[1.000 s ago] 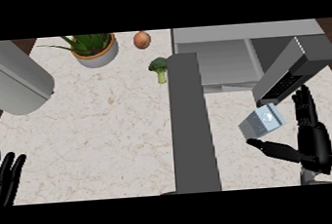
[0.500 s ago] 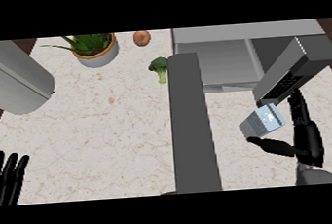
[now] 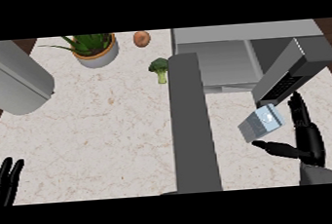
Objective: Pick up the milk, place it into the microwave and close the microwave
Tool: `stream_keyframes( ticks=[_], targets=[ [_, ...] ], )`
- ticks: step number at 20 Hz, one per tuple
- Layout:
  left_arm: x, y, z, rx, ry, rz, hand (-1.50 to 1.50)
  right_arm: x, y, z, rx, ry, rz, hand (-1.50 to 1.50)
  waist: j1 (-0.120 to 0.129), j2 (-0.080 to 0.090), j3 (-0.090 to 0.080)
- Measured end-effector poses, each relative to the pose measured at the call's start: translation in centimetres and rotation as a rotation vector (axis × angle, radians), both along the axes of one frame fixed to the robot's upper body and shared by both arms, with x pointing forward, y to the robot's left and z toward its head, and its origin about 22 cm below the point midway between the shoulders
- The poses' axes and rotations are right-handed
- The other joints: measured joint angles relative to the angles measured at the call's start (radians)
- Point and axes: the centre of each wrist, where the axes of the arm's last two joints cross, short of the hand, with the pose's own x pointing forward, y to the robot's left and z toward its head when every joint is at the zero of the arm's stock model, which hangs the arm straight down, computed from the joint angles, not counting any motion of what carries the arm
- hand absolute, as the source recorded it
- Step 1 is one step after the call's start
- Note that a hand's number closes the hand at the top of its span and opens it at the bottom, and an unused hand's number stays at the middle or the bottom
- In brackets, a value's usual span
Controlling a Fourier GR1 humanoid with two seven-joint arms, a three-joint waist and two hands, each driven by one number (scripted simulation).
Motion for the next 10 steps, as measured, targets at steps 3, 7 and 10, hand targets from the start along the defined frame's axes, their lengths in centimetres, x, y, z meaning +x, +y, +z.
stream_keyframes(
  ticks=[3, 7, 10],
  targets=[
    [0.0, 0.4, -0.2, -0.005, 0.004, -0.001, -1.5, 0.0, 0.1, -0.7, 0.032, 0.01, 0.025, -1.5, 0.0, 0.0, 0.0],
    [0.2, 0.0, -0.1, -0.005, -0.001, 0.0, -1.5, 0.0, -0.3, -1.8, 0.073, 0.027, 0.043, -1.5, 0.001, 0.001, 0.001],
    [0.5, 0.1, -0.6, -0.01, 0.0, 0.005, -1.5, 0.3, 0.8, -2.7, 0.072, 0.0, 0.043, -1.5, 0.001, -0.001, -0.002]
  ],
)
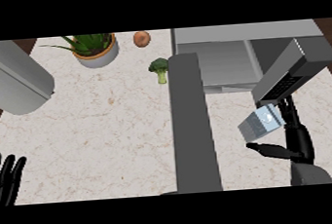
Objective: Pick up the milk, place it into the microwave and close the microwave
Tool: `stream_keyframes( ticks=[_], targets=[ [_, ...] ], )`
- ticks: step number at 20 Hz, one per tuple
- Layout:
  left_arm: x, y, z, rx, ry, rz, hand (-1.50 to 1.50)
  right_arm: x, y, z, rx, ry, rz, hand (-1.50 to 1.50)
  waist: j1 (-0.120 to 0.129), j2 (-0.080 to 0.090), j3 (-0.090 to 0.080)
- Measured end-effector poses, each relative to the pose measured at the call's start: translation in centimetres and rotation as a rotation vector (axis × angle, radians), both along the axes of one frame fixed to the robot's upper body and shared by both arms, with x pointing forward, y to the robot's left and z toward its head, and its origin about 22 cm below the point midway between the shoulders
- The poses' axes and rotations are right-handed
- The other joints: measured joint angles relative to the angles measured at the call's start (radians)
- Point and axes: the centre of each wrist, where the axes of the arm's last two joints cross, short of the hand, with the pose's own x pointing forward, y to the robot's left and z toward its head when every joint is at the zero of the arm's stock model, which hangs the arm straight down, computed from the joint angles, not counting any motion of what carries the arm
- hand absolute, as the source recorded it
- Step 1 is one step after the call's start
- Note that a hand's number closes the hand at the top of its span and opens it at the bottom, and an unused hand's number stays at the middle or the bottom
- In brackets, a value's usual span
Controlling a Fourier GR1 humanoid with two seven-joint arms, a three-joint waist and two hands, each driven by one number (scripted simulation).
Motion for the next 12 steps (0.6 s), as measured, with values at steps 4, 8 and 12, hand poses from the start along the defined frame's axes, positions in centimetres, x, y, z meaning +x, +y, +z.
stream_keyframes(
  ticks=[4, 8, 12],
  targets=[
    [0.3, 0.0, 0.1, 0.007, -0.003, -0.002, -1.5, 0.2, -0.4, -0.7, 0.013, -0.045, -0.007, -1.5, -0.001, 0.0, 0.0],
    [0.2, 0.3, 0.0, 0.005, -0.003, -0.006, -1.5, 0.3, -0.2, -1.1, 0.074, -0.075, -0.021, 1.5, -0.004, 0.0, 0.0],
    [0.3, 0.6, 0.0, 0.001, 0.0, -0.009, -1.5, 0.5, 0.0, -1.4, 0.16, -0.099, -0.03, 1.5, -0.006, 0.0, -0.002]
  ],
)
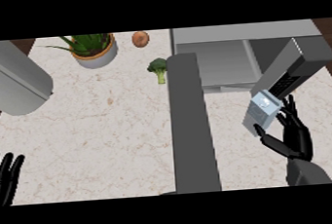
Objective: Pick up the milk, place it into the microwave and close the microwave
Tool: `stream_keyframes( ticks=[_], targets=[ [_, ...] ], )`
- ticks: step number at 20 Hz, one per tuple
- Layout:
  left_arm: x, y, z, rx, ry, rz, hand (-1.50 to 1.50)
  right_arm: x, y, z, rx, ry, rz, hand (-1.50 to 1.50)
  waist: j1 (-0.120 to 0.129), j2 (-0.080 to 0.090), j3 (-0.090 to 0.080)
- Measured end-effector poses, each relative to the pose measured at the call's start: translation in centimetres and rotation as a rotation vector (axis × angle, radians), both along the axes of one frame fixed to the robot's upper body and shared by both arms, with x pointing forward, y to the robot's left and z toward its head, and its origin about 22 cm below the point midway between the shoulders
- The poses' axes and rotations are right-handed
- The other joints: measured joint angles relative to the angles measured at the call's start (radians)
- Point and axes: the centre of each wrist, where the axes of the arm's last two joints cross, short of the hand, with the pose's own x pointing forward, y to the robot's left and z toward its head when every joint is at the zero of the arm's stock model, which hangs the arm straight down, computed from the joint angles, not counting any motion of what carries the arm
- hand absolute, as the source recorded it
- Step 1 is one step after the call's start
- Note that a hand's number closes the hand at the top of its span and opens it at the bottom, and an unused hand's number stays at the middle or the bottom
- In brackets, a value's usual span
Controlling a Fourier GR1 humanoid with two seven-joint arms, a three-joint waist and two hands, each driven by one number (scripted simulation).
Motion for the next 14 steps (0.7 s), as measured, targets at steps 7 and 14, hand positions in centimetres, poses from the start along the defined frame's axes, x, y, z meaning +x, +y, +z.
stream_keyframes(
  ticks=[7, 14],
  targets=[
    [-0.1, -0.3, -0.4, -0.004, 0.004, 0.012, -1.5, 0.2, 0.8, 0.0, 0.104, -0.028, 0.03, 1.5, -0.005, 0.002, 0.004],
    [-0.5, 0.4, -0.4, -0.002, 0.003, 0.01, -1.5, 0.2, 0.8, 0.2, 0.151, -0.043, 0.103, 1.5, -0.003, 0.005, 0.006]
  ],
)
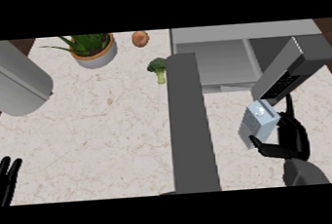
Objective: Pick up the milk, place it into the microwave and close the microwave
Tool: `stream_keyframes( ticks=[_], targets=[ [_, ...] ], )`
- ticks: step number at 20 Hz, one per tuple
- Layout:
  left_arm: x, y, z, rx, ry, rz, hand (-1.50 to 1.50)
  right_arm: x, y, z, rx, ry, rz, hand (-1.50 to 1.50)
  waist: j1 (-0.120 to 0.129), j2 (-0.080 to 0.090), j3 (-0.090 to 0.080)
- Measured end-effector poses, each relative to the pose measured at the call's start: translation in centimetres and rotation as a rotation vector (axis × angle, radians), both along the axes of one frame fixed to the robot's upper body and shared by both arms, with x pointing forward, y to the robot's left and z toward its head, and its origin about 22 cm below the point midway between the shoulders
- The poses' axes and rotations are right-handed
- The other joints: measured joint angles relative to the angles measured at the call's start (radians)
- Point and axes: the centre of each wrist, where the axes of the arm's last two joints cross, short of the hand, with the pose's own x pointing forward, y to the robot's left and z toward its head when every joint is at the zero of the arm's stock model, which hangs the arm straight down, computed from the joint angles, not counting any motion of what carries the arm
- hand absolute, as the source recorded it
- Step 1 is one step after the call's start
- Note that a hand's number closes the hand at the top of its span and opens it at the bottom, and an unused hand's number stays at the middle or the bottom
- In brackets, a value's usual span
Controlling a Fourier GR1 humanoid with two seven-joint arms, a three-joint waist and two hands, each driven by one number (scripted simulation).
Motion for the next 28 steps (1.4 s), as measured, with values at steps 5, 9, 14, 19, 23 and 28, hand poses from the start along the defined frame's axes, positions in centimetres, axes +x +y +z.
stream_keyframes(
  ticks=[5, 9, 14, 19, 23, 28],
  targets=[
    [-0.4, 0.1, -0.2, -0.002, 0.003, 0.01, -1.5, 0.3, 1.1, 0.4, -0.008, -0.01, 0.103, 1.5, 0.003, 0.0, 0.001],
    [-0.3, 0.3, -0.2, 0.001, 0.0, 0.015, -1.5, 0.7, 3.0, 1.3, -0.031, -0.029, 0.196, 1.5, 0.001, 0.0, 0.002],
    [-1.2, 0.4, 0.0, -0.003, 0.006, 0.017, -1.5, -0.8, 5.4, 3.2, -0.052, -0.051, 0.263, 1.5, -0.005, -0.002, 0.002],
    [-1.2, 1.2, 0.0, -0.013, 0.005, 0.015, -1.5, -3.1, 8.1, 6.5, -0.046, -0.051, 0.276, 1.5, -0.005, -0.002, 0.002],
    [-2.0, 2.1, 0.1, -0.019, 0.007, 0.007, -1.5, -4.7, 10.2, 9.0, -0.022, -0.033, 0.25, 1.5, -0.001, 0.0, 0.002],
    [-1.9, 2.7, -0.5, -0.021, 0.01, 0.013, -1.5, -4.4, 12.5, 11.9, -0.037, -0.021, 0.213, 1.5, 0.001, 0.003, 0.004]
  ],
)
